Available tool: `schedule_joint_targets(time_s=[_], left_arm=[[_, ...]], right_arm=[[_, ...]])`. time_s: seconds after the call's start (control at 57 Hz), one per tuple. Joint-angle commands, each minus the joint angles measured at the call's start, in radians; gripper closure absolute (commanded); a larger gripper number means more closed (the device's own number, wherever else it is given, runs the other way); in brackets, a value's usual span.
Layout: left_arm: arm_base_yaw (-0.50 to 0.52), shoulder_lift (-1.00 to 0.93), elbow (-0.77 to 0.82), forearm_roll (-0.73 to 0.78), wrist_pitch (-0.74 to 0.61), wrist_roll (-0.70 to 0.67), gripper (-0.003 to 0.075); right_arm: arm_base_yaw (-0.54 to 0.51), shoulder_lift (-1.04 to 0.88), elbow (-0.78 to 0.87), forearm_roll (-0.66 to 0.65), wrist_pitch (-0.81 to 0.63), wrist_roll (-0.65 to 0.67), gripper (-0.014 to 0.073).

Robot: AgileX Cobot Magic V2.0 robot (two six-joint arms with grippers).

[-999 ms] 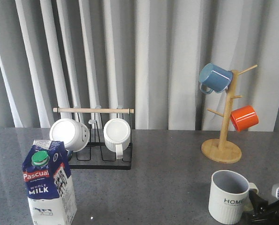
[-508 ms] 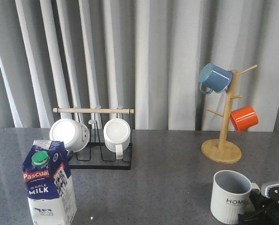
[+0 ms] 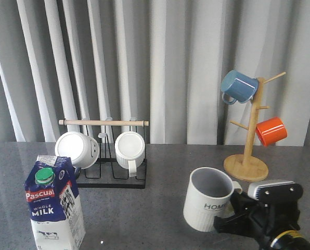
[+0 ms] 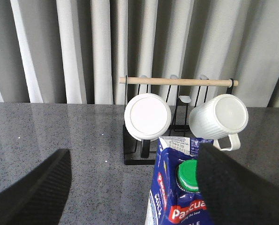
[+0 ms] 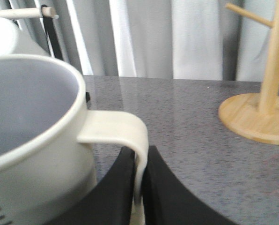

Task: Place milk next to cup
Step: 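Grasp the mug handle with the right gripper and slide it toward the milk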

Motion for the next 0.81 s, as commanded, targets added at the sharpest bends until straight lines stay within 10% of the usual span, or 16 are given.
schedule_joint_targets(time_s=[0.0, 0.28, 0.789], left_arm=[[-0.005, -0.001, -0.033, -0.009, -0.071, -0.011, 0.02], [-0.005, -0.001, -0.033, -0.009, -0.071, -0.011, 0.02], [-0.005, -0.001, -0.033, -0.009, -0.071, -0.011, 0.02]], right_arm=[[0.105, -0.02, -0.051, 0.214, -0.057, -0.15, 0.0598], [0.3, 0.121, -0.128, 0.545, -0.069, -0.432, 0.0598], [0.323, 0.151, -0.125, 0.57, -0.083, -0.441, 0.0507]])
